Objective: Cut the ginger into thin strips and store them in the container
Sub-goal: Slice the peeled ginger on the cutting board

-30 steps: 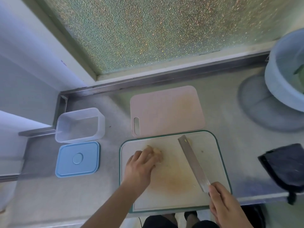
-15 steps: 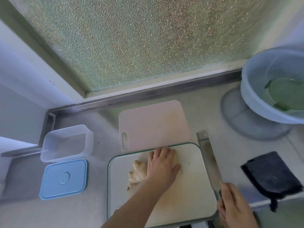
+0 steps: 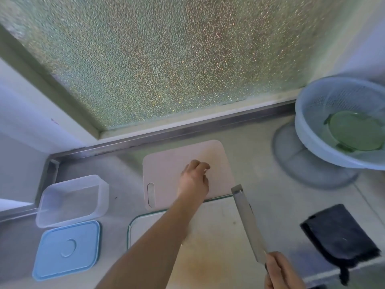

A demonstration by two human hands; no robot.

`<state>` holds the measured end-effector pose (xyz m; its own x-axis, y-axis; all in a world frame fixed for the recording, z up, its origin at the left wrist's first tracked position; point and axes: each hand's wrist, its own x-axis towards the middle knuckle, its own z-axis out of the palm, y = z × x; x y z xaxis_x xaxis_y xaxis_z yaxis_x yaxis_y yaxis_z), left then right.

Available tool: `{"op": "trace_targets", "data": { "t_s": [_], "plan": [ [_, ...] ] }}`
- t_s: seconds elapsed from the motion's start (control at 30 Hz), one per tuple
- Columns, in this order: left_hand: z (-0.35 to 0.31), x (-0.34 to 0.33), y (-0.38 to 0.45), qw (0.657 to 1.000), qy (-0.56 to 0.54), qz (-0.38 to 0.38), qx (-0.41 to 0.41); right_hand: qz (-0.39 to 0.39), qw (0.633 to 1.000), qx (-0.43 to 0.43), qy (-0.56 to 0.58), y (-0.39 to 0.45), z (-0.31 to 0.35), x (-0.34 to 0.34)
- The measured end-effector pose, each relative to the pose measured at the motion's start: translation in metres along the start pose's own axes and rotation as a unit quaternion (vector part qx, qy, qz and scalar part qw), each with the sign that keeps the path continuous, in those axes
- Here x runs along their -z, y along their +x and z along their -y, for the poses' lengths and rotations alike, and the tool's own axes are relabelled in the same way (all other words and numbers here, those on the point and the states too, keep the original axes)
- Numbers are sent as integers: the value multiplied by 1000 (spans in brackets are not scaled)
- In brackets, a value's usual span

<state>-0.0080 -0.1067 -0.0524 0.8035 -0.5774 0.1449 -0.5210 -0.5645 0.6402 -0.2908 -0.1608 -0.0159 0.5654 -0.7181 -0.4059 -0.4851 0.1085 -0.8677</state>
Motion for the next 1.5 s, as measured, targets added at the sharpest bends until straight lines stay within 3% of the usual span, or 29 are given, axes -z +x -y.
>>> {"op": "trace_targets", "data": {
  "t_s": [0.13,0.2,0.43,0.53,0.67,0.87,1.03,1.3,1.5],
  "plan": [
    [6,-12,3,991,78,102,-32,16,997,-1,-75,2,-3,3],
    [8,-9,-5,989,69,117,-56,38,996,4,-85,0,1,3],
    [47,58,-66,996,40,-32,-72,112,973,16,-201,2,28,9],
    [63,82,-121,991,73,5,-112,195,948,32,-251,4,42,-1],
    [77,77,-164,982,122,77,-125,246,931,57,-264,3,40,-21],
    [72,62,-167,992,69,1,-108,261,925,33,-273,4,33,-30],
    [41,33,-186,984,60,23,-164,263,916,4,-305,1,32,-25],
    [29,23,-197,980,126,-42,-146,278,912,61,-297,-18,28,-42],
    [31,32,-195,977,156,-42,-136,321,899,19,-297,-14,31,-50]
  ]
}}
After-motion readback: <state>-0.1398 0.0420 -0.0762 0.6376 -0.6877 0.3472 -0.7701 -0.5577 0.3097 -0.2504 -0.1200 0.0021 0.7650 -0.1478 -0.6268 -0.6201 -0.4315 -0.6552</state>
